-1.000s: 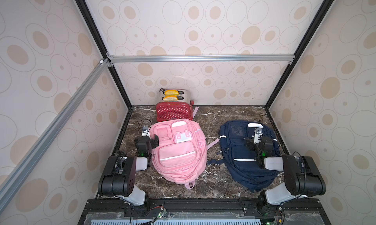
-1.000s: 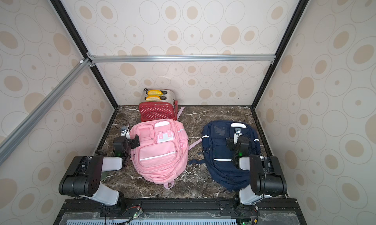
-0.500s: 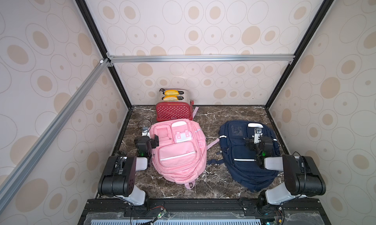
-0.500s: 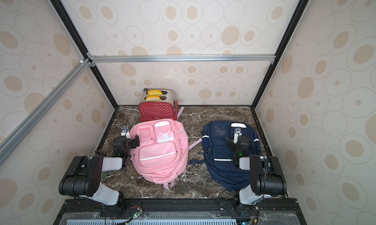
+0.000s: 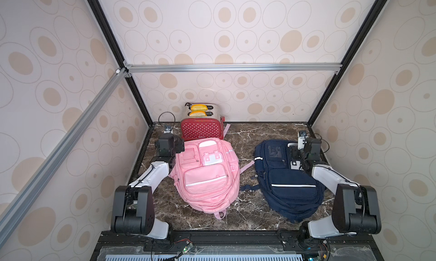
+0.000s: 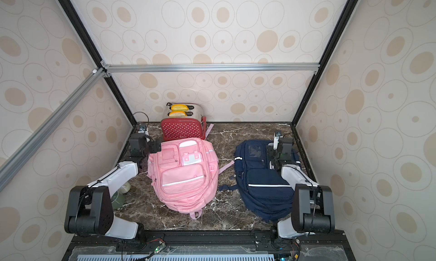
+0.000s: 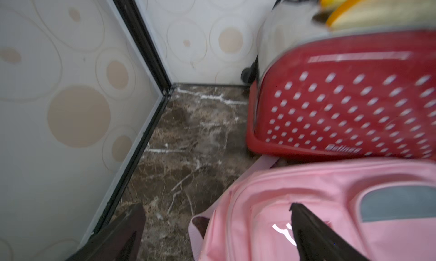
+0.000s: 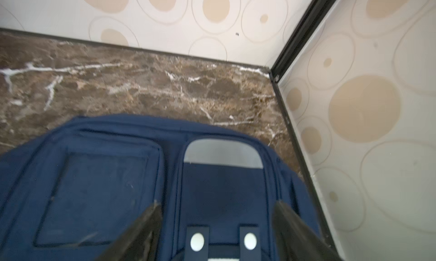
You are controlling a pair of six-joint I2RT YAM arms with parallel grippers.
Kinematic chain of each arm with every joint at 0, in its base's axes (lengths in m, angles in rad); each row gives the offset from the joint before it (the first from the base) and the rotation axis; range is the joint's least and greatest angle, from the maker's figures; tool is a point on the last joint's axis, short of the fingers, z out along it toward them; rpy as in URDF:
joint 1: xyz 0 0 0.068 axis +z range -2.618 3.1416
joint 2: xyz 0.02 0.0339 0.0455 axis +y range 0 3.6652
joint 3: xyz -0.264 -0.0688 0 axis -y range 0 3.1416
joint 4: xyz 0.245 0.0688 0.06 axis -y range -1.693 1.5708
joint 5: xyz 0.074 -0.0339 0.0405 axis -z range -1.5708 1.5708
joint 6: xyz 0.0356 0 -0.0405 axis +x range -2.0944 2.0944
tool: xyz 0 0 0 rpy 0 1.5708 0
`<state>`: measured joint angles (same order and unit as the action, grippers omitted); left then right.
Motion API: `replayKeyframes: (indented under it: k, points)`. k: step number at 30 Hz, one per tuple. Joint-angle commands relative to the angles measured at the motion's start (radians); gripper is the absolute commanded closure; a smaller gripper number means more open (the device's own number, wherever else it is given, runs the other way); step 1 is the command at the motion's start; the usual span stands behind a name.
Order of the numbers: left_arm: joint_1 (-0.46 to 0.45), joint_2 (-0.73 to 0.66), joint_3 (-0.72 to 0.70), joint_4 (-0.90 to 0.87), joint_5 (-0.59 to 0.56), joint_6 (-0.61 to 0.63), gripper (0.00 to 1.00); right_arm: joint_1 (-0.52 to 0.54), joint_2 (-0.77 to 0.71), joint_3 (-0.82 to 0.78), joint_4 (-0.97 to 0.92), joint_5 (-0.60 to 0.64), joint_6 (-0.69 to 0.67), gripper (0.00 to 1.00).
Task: Zip up the backpack
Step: Adjust the backpack at the center of the board.
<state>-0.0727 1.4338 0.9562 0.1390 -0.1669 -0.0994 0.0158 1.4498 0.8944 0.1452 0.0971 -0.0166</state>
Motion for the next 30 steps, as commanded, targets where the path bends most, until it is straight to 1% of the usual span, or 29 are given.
replayKeyframes:
  k: [1,3,6,9,11,15,18,20,24,26,30]
  points:
    - [-0.097,-0.05,0.069,-0.196,0.138,-0.108,0.01,0.004,-0.009,0.127,-0.365,-0.084,0.028,0.19]
    - [-0.153,-0.029,0.108,-0.167,0.253,-0.18,0.02,0.003,0.013,0.198,-0.452,-0.104,0.075,0.17]
    - [-0.224,0.062,0.202,-0.194,0.383,-0.232,0.04,-0.001,0.072,0.309,-0.633,-0.169,0.063,0.16]
    - [-0.267,0.18,0.275,-0.197,0.514,-0.277,0.09,-0.003,0.148,0.399,-0.819,-0.154,0.087,0.19]
    - [-0.298,0.253,0.324,-0.208,0.576,-0.287,0.11,-0.01,0.16,0.394,-0.862,-0.184,0.098,0.21]
    - [-0.363,0.405,0.443,-0.267,0.669,-0.284,0.13,-0.016,0.135,0.337,-0.839,-0.234,0.127,0.21]
    - [-0.394,0.494,0.529,-0.332,0.702,-0.289,0.14,-0.016,0.16,0.357,-0.875,-0.246,0.135,0.2]
    - [-0.412,0.542,0.577,-0.351,0.726,-0.307,0.14,-0.016,0.202,0.399,-0.939,-0.25,0.134,0.2]
    - [-0.451,0.616,0.646,-0.387,0.735,-0.33,0.15,-0.016,0.258,0.448,-1.028,-0.283,0.116,0.25]
    - [-0.477,0.658,0.696,-0.448,0.711,-0.335,0.15,-0.016,0.256,0.44,-1.038,-0.249,0.113,0.25]
    - [-0.512,0.72,0.744,-0.478,0.71,-0.394,0.17,-0.016,0.239,0.404,-1.028,-0.206,0.099,0.24]
